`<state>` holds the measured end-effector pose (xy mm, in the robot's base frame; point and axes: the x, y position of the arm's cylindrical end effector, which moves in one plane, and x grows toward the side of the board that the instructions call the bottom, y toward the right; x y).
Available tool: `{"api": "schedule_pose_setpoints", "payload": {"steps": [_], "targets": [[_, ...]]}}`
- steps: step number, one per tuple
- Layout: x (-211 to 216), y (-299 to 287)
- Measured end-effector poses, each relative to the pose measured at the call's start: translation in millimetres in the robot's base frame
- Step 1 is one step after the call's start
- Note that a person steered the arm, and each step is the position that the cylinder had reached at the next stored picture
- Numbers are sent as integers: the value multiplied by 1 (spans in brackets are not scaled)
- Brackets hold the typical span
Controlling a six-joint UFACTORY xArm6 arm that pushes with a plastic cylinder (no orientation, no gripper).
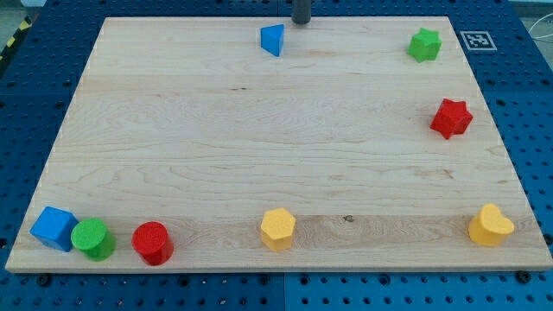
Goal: Slide the blue triangle a bit down
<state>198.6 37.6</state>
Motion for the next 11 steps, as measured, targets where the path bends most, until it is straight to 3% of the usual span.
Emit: {"api": "schedule_pose_setpoints", "payload": {"steps": [2,4,6,9,11], "targets": [[22,-6],[-6,-8],[3,-25],[48,-67],[107,-78]]}}
